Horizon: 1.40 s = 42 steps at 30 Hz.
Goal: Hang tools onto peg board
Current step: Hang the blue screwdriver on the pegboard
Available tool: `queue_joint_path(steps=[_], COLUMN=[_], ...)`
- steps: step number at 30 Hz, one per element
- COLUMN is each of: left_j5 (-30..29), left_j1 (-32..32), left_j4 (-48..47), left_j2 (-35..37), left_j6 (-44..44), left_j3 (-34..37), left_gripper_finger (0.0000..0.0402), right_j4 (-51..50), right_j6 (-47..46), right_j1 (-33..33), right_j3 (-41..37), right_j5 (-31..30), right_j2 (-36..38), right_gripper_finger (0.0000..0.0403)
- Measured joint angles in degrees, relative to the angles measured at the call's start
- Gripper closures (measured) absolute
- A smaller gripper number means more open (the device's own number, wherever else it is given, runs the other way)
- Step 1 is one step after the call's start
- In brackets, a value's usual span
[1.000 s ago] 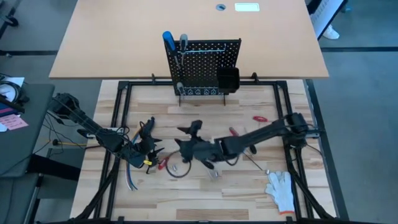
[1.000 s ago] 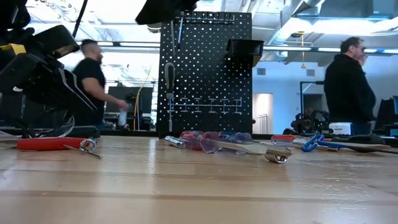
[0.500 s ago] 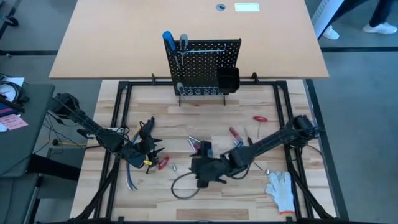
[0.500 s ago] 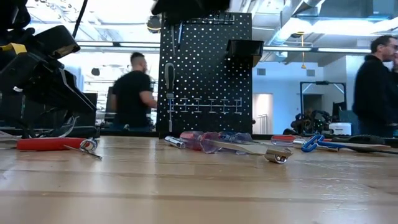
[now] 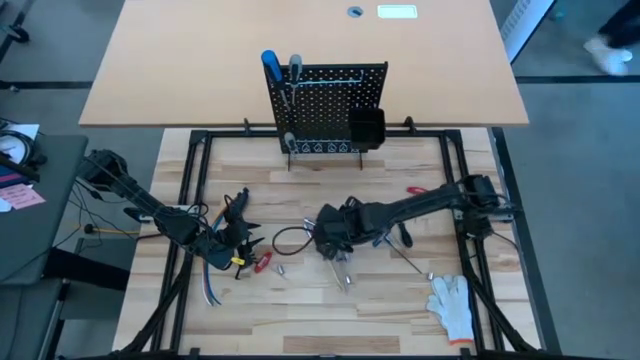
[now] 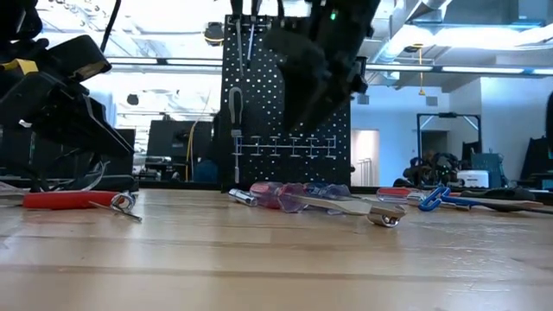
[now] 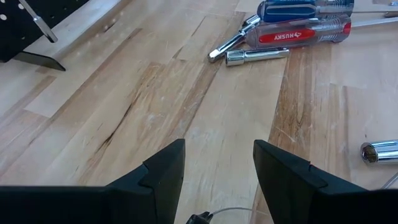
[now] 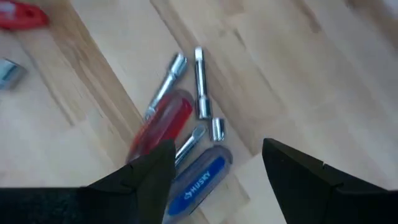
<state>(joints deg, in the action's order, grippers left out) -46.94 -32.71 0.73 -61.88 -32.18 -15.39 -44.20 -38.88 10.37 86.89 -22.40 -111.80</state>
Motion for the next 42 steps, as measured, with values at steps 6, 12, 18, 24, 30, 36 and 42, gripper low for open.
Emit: queue_joint_path(steps=[6, 12, 18, 24, 30, 36, 42], left_j5=[0.6, 1.3, 1.5, 1.5, 1.5, 1.5, 1.4], left_j1=[0.0, 0.0, 0.0, 0.0, 0.0, 0.0, 0.0], left_j4=[0.0, 0.0, 0.0, 0.0, 0.0, 0.0, 0.1], left_j2=[0.0, 0.0, 0.0, 0.0, 0.0, 0.0, 0.0], left_j6=[-0.2, -0.5, -0.9, -0.9, -0.9, -0.9, -0.9], left_j3=[0.0, 0.0, 0.0, 0.0, 0.0, 0.0, 0.0], left_gripper_finger=[0.0217, 0.0217, 0.0217, 0.0217, 0.0217, 0.0217, 0.0217], right_j4=[0.6, 4.8, 8.1, 11.8, 12.3, 12.8, 13.2], right_j6=[-3.1, -6.1, -9.6, -11.9, -13.9, -13.7, -11.0], right_j1=[-2.4, -3.5, -3.8, -3.2, -2.6, -2.4, -2.3], right_j3=[-2.7, -7.8, -11.0, -13.7, -13.7, -13.6, -13.9], right_j5=[5.0, 8.7, 8.9, 10.2, 10.7, 10.5, 4.0], right_j2=[0.1, 0.0, -0.1, -0.2, -2.5, -3.8, -3.0], right_gripper_finger=[0.0134, 0.0105, 0.0107, 0.0112, 0.0113, 0.0117, 0.0133])
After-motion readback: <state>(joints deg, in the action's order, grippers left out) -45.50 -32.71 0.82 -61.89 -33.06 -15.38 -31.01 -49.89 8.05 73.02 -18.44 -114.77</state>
